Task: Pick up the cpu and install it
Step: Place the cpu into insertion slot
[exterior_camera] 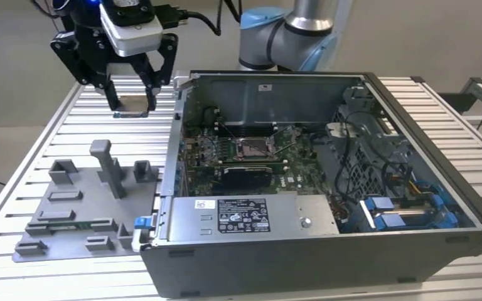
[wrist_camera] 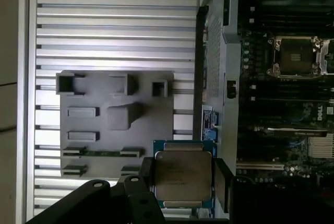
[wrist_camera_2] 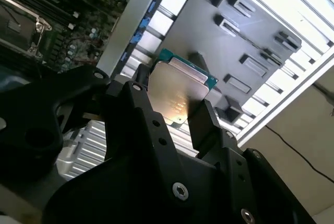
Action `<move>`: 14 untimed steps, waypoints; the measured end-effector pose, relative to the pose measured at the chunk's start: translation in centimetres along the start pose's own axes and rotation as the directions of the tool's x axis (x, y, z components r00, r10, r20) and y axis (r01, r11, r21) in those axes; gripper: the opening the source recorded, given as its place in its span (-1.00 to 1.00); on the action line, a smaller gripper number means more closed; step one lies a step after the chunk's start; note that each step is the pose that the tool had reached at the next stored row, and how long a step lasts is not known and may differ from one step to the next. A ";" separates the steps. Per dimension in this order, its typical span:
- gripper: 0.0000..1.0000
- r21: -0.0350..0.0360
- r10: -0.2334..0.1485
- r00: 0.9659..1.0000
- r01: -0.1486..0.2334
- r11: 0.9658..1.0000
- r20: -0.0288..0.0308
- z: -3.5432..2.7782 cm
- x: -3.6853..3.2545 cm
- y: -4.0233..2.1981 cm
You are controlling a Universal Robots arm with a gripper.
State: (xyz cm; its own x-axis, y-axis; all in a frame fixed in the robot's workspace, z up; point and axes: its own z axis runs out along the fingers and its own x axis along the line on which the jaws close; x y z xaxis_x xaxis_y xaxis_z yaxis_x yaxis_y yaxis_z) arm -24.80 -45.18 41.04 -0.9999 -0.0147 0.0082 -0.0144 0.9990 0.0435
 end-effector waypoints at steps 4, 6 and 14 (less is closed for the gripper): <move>-1.00 0.000 0.000 1.000 0.000 1.000 0.000 -0.01 -1.84 -0.03; -1.00 0.000 0.000 1.000 0.000 1.000 0.000 -0.01 -2.73 -0.04; -1.00 0.000 0.000 1.000 0.000 1.000 0.000 -0.02 -6.35 -0.09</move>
State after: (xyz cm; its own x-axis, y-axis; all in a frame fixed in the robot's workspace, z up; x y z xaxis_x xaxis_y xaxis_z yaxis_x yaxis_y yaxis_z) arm -18.45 -45.18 41.01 -0.9999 -0.0148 0.0082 -0.0144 0.9989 0.0435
